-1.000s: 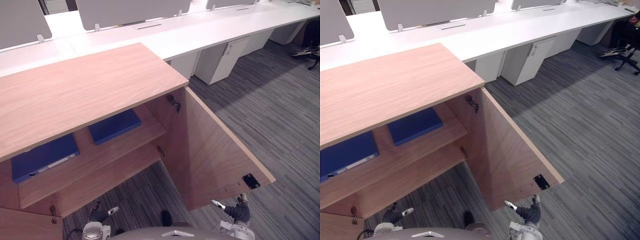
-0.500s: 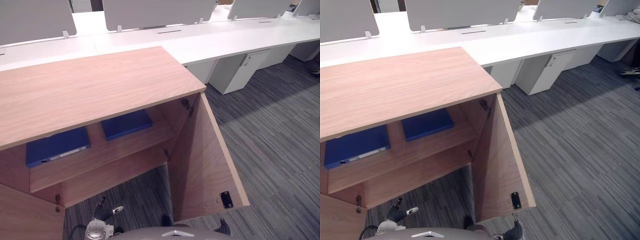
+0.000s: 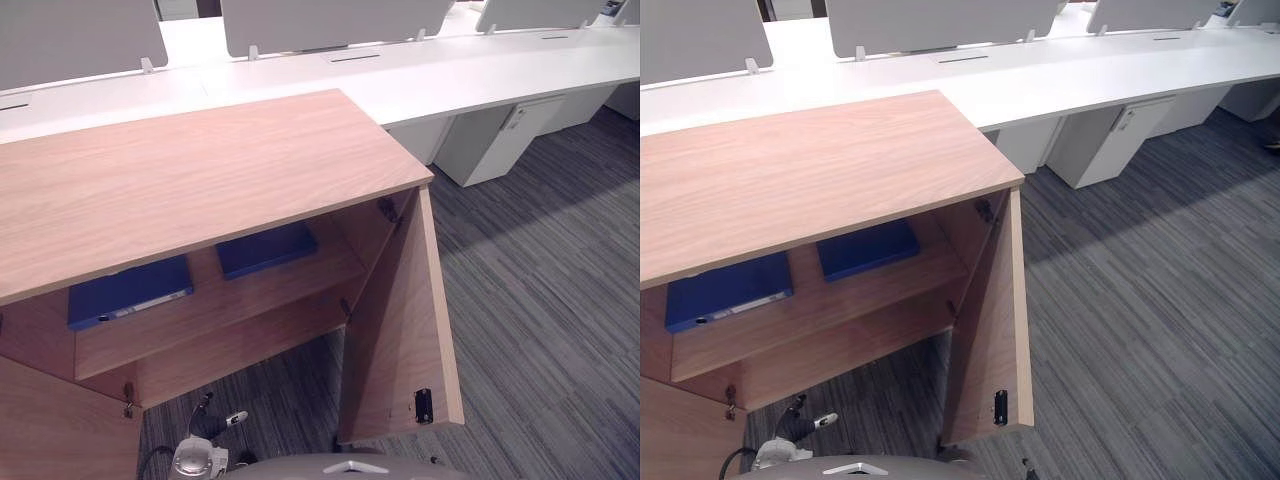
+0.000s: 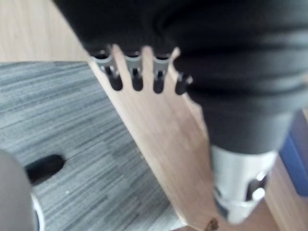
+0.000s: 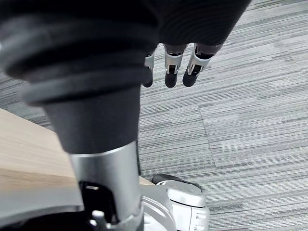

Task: Walk over to the cabinet, pick up the folder, carry it to the office cabinet, place the folder inside the office cabinet, then close the office cabinet door

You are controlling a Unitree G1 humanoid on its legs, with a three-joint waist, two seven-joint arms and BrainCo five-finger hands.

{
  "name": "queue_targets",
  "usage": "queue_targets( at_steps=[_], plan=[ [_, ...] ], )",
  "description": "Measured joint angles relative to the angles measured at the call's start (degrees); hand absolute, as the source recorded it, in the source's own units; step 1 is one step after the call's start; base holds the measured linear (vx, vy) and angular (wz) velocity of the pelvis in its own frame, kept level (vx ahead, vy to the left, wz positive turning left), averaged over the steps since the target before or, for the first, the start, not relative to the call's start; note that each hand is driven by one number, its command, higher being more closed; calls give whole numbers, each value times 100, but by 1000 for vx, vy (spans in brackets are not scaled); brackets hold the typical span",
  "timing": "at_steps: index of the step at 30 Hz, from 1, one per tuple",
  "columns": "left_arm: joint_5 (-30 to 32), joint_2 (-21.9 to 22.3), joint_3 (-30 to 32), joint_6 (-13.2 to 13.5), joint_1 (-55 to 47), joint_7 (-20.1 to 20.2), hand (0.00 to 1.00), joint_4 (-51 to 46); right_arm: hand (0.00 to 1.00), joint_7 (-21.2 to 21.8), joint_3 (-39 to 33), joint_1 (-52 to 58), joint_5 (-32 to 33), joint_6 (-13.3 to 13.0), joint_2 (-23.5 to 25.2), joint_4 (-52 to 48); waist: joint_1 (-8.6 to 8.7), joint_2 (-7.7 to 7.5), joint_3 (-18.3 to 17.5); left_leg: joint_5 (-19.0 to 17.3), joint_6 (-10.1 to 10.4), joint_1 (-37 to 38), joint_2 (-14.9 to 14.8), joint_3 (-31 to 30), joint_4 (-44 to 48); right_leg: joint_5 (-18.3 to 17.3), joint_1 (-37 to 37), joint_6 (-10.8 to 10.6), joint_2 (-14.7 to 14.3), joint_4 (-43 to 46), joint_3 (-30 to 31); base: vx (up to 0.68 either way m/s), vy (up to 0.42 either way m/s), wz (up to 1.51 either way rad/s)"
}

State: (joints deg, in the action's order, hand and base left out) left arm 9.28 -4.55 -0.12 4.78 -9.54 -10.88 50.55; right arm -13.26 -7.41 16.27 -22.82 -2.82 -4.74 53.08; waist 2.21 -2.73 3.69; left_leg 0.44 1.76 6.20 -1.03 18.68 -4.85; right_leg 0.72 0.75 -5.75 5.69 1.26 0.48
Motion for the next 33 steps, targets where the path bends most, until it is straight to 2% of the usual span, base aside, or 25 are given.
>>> queue_targets(
  at_steps=[19, 33],
  plan=[
    [-11, 4, 7, -8, 86, -3, 0, 73, 0, -72, 75, -278, 3, 161, -52, 182, -26, -41, 22, 114, -126, -174, 167, -791, -11, -112, -294, -70, 199, -81, -747, -8, -10, 22],
    [-8, 6, 2, -7, 104, -5, 0, 67, 0, -94, 725, -414, -244, 163, -258, -45, -16, -40, 53, 224, -133, -301, 177, -1161, -15, -176, -379, -57, 211, -58, -1087, -21, -15, 14]
  ],
)
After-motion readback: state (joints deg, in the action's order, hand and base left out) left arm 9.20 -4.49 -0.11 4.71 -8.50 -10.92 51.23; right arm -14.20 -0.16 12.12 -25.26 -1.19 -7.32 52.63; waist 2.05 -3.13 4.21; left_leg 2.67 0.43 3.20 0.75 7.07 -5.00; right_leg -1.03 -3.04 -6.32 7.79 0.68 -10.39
